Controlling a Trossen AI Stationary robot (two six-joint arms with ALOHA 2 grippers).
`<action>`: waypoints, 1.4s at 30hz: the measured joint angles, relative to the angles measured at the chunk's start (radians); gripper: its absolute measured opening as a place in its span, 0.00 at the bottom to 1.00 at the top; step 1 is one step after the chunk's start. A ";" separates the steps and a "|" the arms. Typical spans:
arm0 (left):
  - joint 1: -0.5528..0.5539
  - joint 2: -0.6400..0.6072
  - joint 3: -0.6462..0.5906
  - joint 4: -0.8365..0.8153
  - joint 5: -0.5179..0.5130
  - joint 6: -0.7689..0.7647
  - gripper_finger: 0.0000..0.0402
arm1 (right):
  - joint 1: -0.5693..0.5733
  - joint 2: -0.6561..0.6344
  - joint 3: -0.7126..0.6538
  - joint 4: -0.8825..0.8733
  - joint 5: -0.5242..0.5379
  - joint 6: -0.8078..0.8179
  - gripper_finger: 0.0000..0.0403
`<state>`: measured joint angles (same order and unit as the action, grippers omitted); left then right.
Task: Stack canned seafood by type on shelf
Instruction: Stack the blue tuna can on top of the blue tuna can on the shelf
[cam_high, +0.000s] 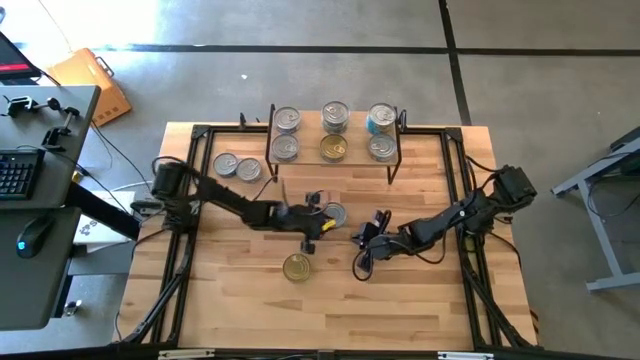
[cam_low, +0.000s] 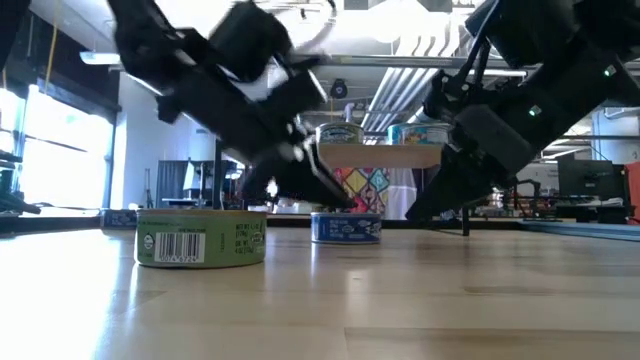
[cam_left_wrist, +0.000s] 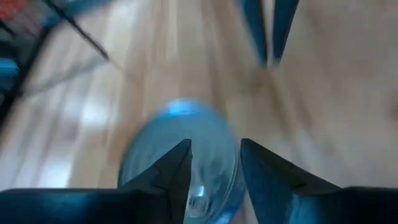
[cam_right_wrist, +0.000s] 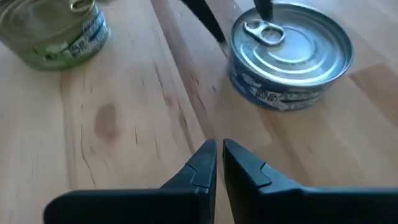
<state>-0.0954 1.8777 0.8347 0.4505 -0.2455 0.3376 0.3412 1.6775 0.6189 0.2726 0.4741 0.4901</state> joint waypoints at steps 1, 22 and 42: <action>0.009 0.020 0.017 -0.039 0.001 0.010 0.33 | 0.000 0.005 0.000 0.013 0.001 0.004 0.04; -0.049 -0.041 0.111 -0.410 0.038 -0.030 0.00 | 0.050 -0.017 0.002 0.285 0.023 -0.505 0.15; -0.043 -0.284 -0.363 0.270 0.217 -0.284 0.00 | -0.058 0.168 0.093 0.458 -0.058 -1.239 0.69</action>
<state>-0.1383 1.5940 0.4720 0.7209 -0.0280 0.0540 0.2828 1.8457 0.7119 0.7308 0.4159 -0.7493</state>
